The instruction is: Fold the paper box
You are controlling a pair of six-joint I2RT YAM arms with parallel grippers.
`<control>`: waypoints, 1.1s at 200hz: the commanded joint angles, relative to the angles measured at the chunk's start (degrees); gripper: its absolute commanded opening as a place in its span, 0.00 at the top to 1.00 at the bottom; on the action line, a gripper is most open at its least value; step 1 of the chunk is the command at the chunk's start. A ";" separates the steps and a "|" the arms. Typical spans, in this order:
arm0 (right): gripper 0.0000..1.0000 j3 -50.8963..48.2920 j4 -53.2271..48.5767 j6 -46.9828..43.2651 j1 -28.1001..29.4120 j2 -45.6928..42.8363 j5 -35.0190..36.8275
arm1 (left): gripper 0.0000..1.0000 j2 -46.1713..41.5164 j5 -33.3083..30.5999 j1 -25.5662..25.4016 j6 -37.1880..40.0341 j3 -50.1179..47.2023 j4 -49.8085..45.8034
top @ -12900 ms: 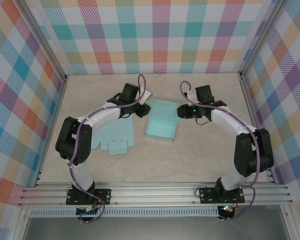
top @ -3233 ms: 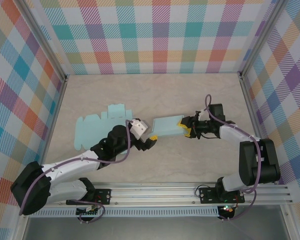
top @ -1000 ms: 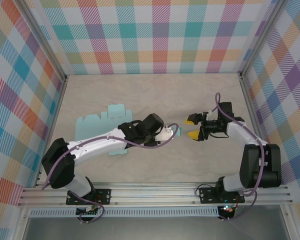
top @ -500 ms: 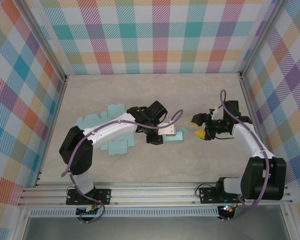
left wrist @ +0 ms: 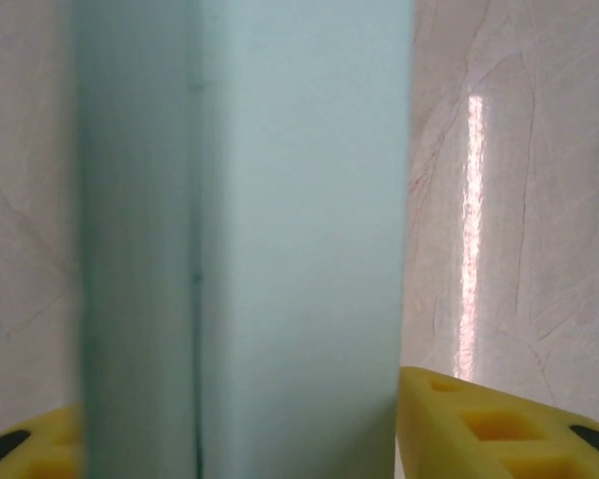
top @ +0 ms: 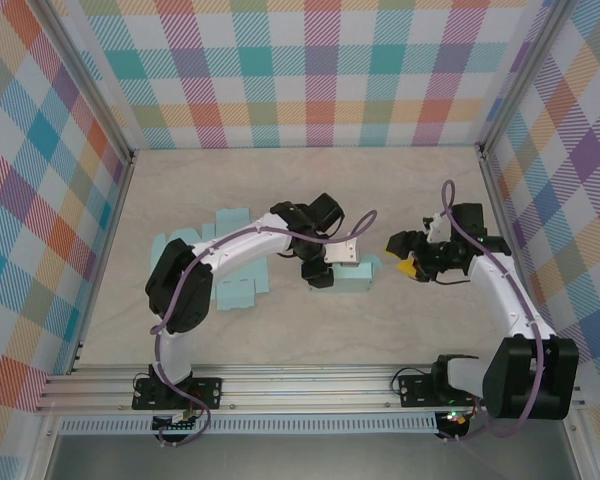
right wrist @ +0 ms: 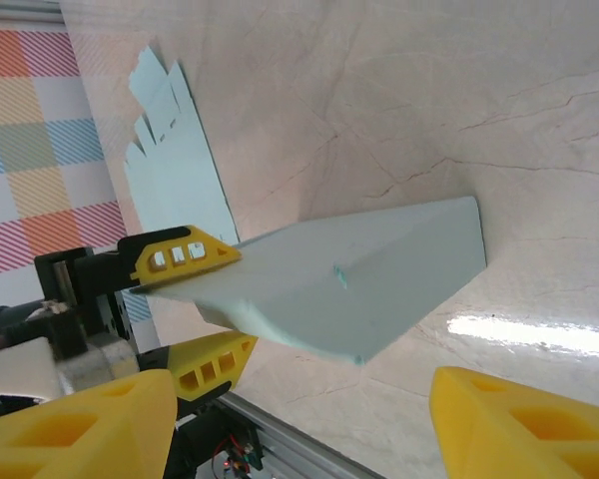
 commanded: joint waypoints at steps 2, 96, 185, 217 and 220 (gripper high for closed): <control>0.32 0.38 -1.09 -2.42 -0.13 -1.53 0.83 | 0.32 0.32 0.19 0.36 0.52 1.07 -1.94; 0.43 5.05 -4.94 -8.63 4.98 -5.51 14.40 | 0.11 -14.22 -4.80 0.40 -6.56 -3.08 9.44; 0.47 6.93 -2.42 -15.69 19.07 -5.11 33.19 | 0.35 -26.91 -31.48 0.22 -47.37 -17.02 13.90; 0.47 7.85 -2.03 -18.07 21.95 -2.53 37.36 | 0.38 -31.62 -28.07 -0.72 -52.91 -26.09 20.19; 0.47 7.96 -1.99 -18.24 22.20 -2.32 37.65 | 0.38 -31.99 -27.77 -0.74 -53.17 -26.61 20.71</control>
